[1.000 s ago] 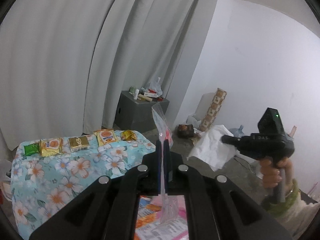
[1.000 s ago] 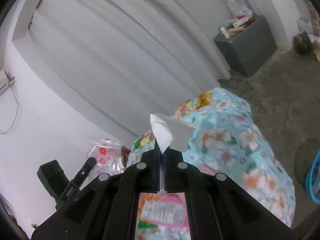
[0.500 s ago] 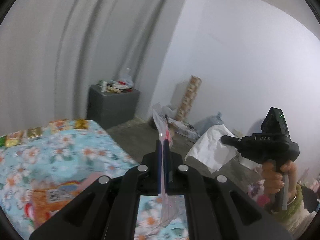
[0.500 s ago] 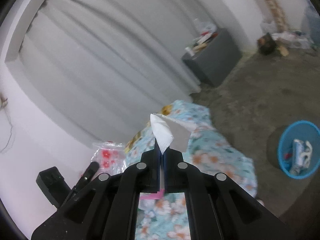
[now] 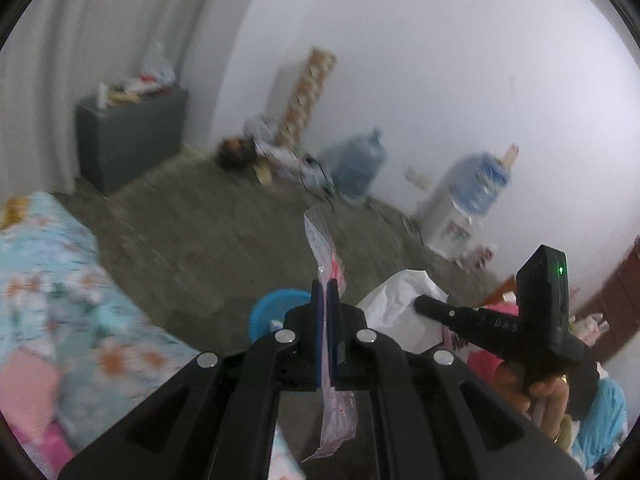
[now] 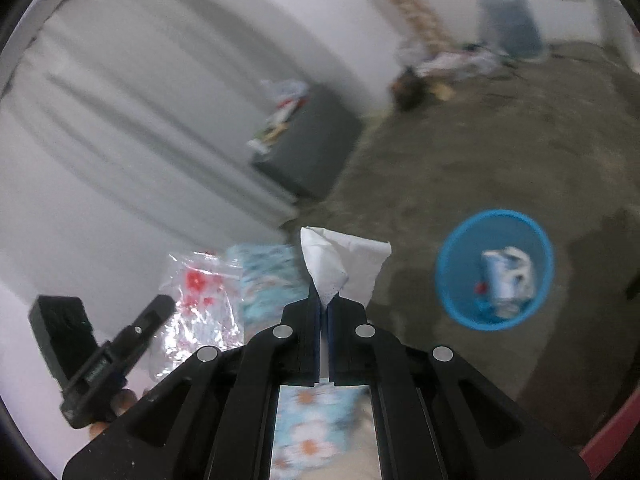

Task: Collect trash
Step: 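Carry the plastic bag and tissue to the wastebasket and release both, then move both tools back to the trash pile on the bed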

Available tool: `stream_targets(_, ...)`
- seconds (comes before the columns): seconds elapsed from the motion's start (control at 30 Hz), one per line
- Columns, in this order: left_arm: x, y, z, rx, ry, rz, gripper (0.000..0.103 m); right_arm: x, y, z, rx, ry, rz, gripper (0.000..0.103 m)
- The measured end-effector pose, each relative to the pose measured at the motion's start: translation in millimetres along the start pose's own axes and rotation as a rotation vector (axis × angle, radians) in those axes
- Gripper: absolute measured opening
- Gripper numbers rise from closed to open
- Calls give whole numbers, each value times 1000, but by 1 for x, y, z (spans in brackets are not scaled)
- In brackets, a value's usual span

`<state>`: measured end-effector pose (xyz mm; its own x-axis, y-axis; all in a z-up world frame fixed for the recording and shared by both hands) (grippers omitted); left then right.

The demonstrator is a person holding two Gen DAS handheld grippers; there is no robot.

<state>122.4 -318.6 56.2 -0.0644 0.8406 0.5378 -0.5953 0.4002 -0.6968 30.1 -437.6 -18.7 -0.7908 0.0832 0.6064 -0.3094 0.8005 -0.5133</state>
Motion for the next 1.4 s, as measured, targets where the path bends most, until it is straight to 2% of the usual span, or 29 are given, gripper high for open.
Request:
stream_targets(0.13, -79, 6, 9, 15, 34, -139, 2, -17, -5, 55, -96, 80, -5, 1)
stream_targets(0.33, -183, 27, 8, 17, -7, -307, 2, -54, -7, 130, -219, 168, -60, 2)
stream_targets(0.5, -250, 42, -8, -16, -64, -402, 3, -94, -9, 170, -281, 206, -111, 5)
stream_targets(0.63, -285, 54, -28, -28, -94, -451, 5, -133, -6, 189, -300, 226, -170, 6)
stream_targets(0.67, -290, 56, -33, -35, -109, -463, 11, -138, -5, 192, -301, 228, -180, 10)
stream_targets(0.7, -299, 60, -38, -37, -128, -476, 15, -149, -2, 196, -299, 233, -200, 18)
stream_targets(0.73, -301, 63, -43, -34, -136, -480, 26, -153, -2, 198, -299, 238, -214, 24)
stream_targets(0.8, -307, 67, -52, -23, -165, -490, 44, -169, 4, 206, -316, 249, -243, 43)
stream_targets(0.9, -304, 66, -58, -17, -181, -474, 55, -171, 8, 213, -334, 270, -251, 54)
stream_targets(1.17, -280, 51, -55, -32, -207, -413, 61, -156, 5, 206, -322, 258, -211, 58)
stream_targets(1.33, -240, 33, -46, -2, -189, -359, 68, -138, -1, 183, -276, 262, -163, 64)
stream_targets(1.4, -218, 25, -41, 10, -172, -337, 74, -127, -3, 167, -240, 254, -141, 68)
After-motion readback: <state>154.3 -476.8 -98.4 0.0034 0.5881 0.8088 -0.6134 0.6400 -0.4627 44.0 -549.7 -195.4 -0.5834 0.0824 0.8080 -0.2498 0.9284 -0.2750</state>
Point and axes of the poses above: each gripper's, at about its wrist camera, not at the fingertips, and x roughly against the way its jaws point, z to its right, y to its underside, the point moved 7 cm from there along -x, roughly the way its jaws point, and after that the axes turned 10 degrees about y, right-handed, at the moved point
